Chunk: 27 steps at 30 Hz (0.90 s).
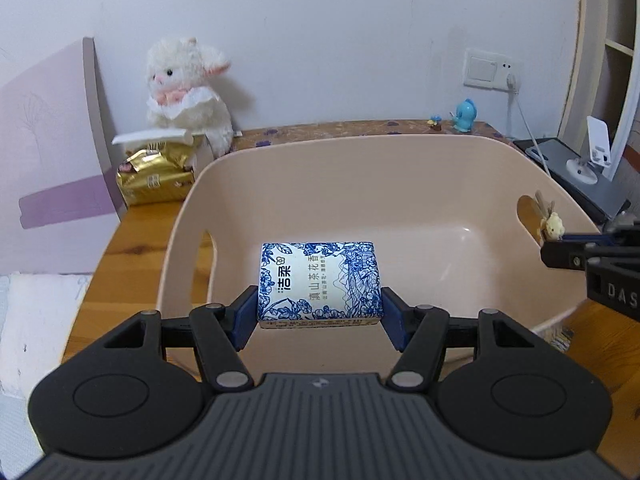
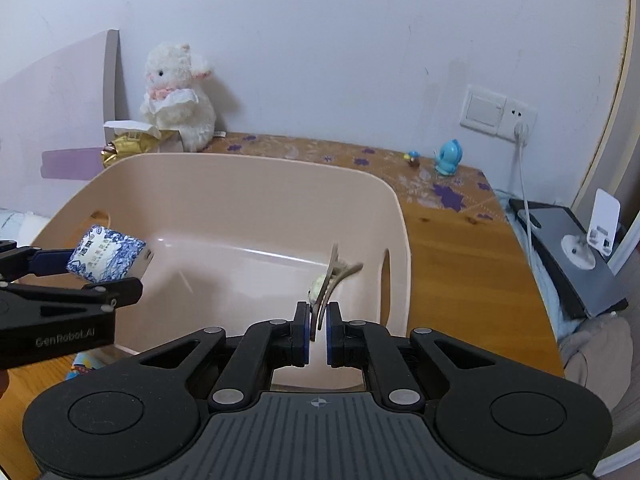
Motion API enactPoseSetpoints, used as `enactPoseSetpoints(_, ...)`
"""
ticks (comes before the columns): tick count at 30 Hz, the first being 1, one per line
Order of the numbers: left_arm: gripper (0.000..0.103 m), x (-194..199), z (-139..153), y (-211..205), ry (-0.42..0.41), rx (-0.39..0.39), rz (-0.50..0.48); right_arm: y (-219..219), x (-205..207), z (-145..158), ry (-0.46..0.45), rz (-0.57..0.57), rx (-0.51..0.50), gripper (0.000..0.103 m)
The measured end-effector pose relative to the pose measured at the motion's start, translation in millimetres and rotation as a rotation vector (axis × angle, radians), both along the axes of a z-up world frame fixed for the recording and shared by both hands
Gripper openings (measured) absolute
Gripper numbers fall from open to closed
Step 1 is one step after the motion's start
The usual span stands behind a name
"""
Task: Organize objects
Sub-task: 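Lift the tissue pack and hair clip and drop both into the beige basket, then grasp the purple cartoon box with the left gripper while the right grasps the long snack box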
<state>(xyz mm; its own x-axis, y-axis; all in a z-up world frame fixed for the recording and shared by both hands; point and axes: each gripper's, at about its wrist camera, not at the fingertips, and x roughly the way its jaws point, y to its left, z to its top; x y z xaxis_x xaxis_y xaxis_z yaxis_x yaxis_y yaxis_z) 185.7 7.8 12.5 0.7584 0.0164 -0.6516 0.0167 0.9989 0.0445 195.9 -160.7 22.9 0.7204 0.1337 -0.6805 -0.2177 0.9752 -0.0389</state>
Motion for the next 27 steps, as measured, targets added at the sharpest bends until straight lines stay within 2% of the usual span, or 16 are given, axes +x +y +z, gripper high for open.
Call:
enactPoseSetpoints(1,0.065,1.7,-1.1,1.0,0.009,-0.007,0.003,0.0,-0.7,0.1,-0.002,-0.001,0.004,0.023)
enactPoseSetpoints(3,0.066,0.8,-0.6,2.6,0.009,-0.011,0.006,-1.6,-5.8,3.6,-0.022,0.003,0.013,0.049)
enactPoseSetpoints(6,0.071,-6.1,5.9,7.4,-0.014,-0.027,0.001,-3.9,-18.5,14.5,-0.080,0.005,0.013,0.063)
enactPoseSetpoints(7,0.081,-9.8,9.6,9.2,-0.024,-0.030,0.005,-4.0,-24.8,18.6,-0.101,0.007,0.009,0.066)
enactPoseSetpoints(8,0.087,-14.6,14.0,11.0,-0.040,-0.033,0.010,-4.5,-30.0,22.6,-0.116,0.010,0.010,0.072)
enactPoseSetpoints(11,0.094,-32.9,26.6,16.5,-0.086,-0.034,0.008,-8.7,-43.3,32.0,-0.142,0.017,0.024,0.086)
enactPoseSetpoints(12,0.094,-39.3,30.1,18.1,-0.094,-0.031,0.005,-10.4,-48.0,33.4,-0.144,0.017,0.028,0.093)
enactPoseSetpoints(14,0.094,-50.2,33.9,20.5,-0.102,-0.022,-0.002,-14.5,-57.1,33.5,-0.149,0.016,0.032,0.099)
enactPoseSetpoints(20,0.098,-80.2,24.2,23.0,-0.062,0.019,-0.020,-27.3,-76.1,16.1,-0.104,-0.002,0.033,0.103)
enactPoseSetpoints(27,0.098,-92.8,-12.2,19.7,0.061,0.031,-0.023,-36.5,-68.8,-32.5,0.039,-0.064,0.013,0.103)
